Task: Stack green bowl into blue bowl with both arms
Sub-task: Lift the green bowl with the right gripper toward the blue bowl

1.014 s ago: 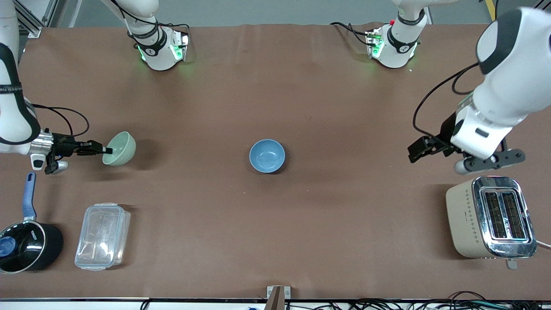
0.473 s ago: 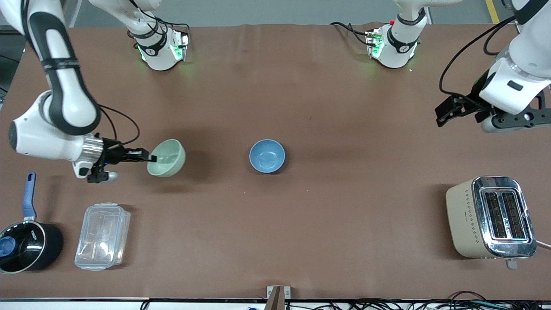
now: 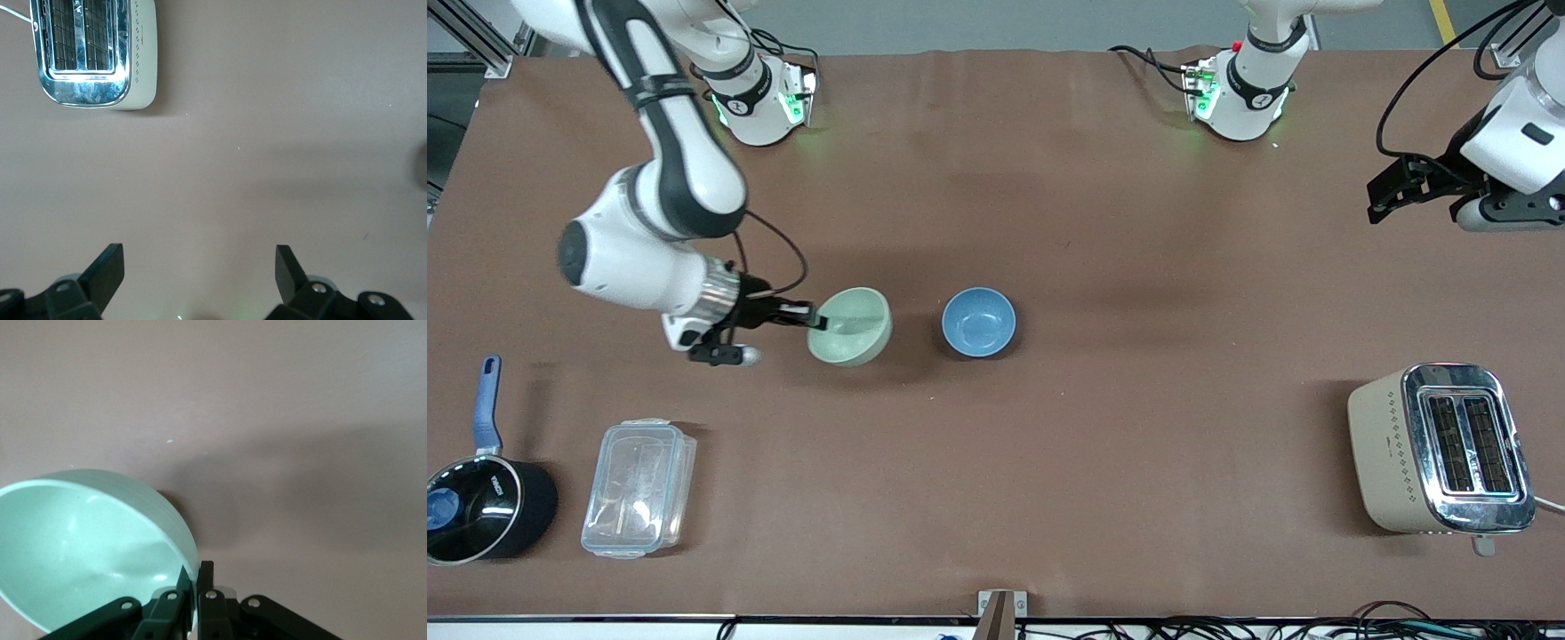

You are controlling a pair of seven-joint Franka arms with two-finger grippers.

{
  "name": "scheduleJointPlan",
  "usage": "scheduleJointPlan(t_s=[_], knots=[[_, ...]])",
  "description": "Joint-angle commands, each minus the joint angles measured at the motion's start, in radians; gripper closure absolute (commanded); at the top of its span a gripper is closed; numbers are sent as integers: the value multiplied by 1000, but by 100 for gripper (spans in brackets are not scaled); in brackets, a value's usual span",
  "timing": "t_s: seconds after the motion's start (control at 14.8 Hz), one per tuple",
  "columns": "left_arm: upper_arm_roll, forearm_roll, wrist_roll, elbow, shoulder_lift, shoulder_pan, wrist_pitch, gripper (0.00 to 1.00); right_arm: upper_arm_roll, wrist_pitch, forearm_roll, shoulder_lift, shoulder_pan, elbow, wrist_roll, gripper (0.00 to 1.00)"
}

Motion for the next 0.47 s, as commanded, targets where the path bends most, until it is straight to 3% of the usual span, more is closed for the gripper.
scheduleJointPlan(t_s=[0.0, 0.14, 0.41], knots=[[6, -6, 19, -23, -27, -9, 6, 0, -15, 111, 19, 6, 130, -27, 138, 95], [3, -4, 17, -18, -24, -15, 9, 0, -16, 195, 16, 49, 210, -18, 246, 95], [3, -9, 19, -18, -18, -15, 12, 0, -16, 234, 14, 155, 238, 46, 280, 95]])
